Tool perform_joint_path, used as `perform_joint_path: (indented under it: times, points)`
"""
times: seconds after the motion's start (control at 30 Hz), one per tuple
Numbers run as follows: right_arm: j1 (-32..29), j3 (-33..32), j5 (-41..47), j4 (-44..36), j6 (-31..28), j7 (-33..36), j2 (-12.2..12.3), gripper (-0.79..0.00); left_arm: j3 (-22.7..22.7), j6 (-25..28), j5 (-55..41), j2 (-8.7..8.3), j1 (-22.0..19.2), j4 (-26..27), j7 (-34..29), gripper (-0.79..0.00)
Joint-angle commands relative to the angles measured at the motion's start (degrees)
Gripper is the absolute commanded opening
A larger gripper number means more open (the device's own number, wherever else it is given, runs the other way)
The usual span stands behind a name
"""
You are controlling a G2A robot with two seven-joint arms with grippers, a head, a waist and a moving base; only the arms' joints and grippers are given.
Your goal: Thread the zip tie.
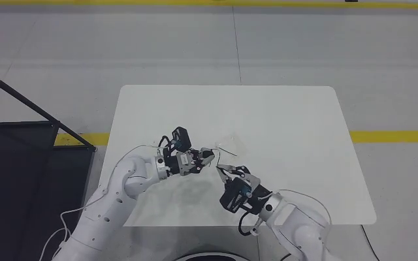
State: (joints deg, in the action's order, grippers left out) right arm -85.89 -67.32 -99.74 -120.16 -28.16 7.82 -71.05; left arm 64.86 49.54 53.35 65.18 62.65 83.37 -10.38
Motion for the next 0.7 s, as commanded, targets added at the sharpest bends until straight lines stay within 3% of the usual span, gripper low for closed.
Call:
perform_joint_path:
  times: [0.0,0.67]
  points:
    - [0.2,0.3,-0.3,0.1,-0.3,0.4,0.0,-0.785,-0.1,-0.1,0.1,0.00,-0.1,-0.1,-0.1,-0.785]
    - [3.0,3.1,-2.1,0.9,-4.2,3.1,0.5,-0.785,-0.5,-1.1,-0.7,-0.12,-0.5,-0.7,-0.4,-0.785]
